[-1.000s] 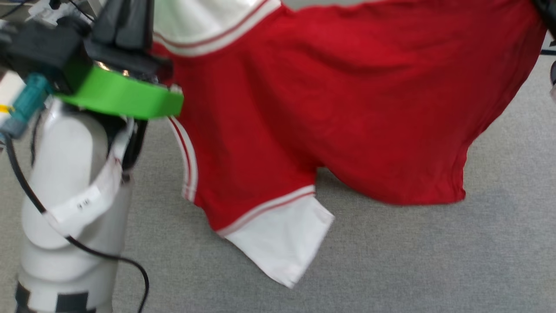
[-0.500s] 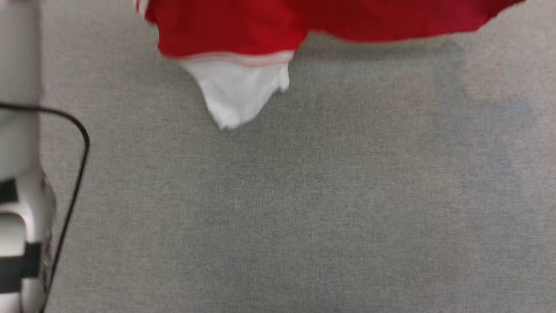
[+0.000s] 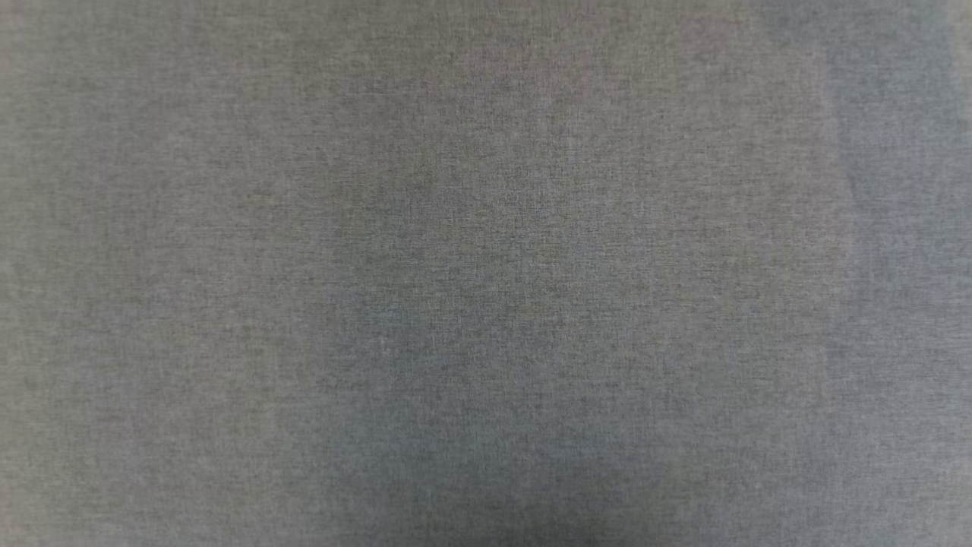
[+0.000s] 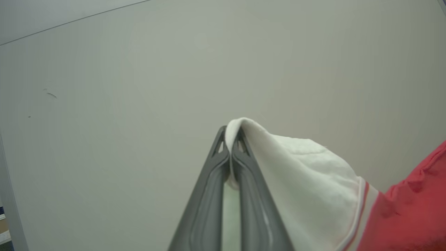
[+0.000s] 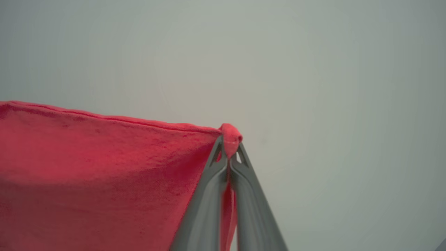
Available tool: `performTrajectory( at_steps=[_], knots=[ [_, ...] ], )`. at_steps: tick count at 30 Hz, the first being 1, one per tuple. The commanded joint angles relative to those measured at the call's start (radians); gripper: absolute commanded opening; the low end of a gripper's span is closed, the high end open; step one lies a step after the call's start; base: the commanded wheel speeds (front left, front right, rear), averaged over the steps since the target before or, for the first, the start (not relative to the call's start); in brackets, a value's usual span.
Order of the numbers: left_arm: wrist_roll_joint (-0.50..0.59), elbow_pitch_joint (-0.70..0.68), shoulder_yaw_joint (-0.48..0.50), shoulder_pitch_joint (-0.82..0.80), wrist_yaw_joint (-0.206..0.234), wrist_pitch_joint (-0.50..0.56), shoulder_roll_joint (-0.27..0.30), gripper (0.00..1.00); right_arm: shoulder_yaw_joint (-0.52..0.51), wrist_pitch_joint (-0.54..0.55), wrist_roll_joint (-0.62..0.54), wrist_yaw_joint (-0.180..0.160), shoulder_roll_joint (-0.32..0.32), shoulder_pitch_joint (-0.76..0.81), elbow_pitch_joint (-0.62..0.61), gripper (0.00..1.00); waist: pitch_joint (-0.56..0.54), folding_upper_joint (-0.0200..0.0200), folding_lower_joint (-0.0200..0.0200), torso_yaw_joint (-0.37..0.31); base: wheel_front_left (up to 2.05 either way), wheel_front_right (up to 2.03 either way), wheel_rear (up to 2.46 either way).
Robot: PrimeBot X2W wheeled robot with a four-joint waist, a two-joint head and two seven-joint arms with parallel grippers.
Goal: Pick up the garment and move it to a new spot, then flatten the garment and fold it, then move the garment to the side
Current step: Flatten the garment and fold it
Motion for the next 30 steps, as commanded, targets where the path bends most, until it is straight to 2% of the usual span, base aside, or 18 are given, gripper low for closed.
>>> performTrajectory(
  at_steps=[1,2,6,15,20,30],
  knots=[
    [-0.006,0.021,-0.009,-0.024,-0.003,-0.009,-0.002,0.0,0.01,-0.02,-0.006,-0.001,0.012,-0.026,0.025,0.0,0.032,0.0,-0.0002,-0.007,0.0,0.0,0.0],
    [-0.009,0.075,-0.032,-0.035,-0.003,-0.03,-0.001,0.0,0.046,-0.053,-0.011,-0.001,0.026,-0.041,0.08,0.0,0.038,0.0,-0.0002,-0.007,0.0,0.0,0.0],
    [-0.017,0.131,-0.072,0.006,-0.003,-0.07,0.006,0.0,0.103,-0.095,0.006,-0.001,0.042,-0.007,0.143,0.0,0.035,0.0,-0.0002,-0.004,0.0,0.0,0.0],
    [-0.063,0.153,-0.136,0.259,-0.003,-0.127,0.039,0.0,0.249,-0.177,0.081,-0.001,0.04,0.198,0.182,0.0,-0.014,0.0,-0.0002,0.005,0.0,0.0,0.0],
    [-0.098,0.095,-0.127,0.479,0.0,-0.137,0.057,0.0,0.314,-0.22,0.146,-0.001,0.035,0.359,0.173,0.0,-0.077,0.0,-0.0002,0.006,0.0,0.0,0.0],
    [-0.164,-0.128,-0.064,1.0,0.058,-0.138,0.095,0.0,0.44,-0.273,0.27,-0.001,-0.027,0.672,0.102,0.0,-0.227,0.0,-0.0002,0.011,0.0,0.0,0.0]
  ],
)
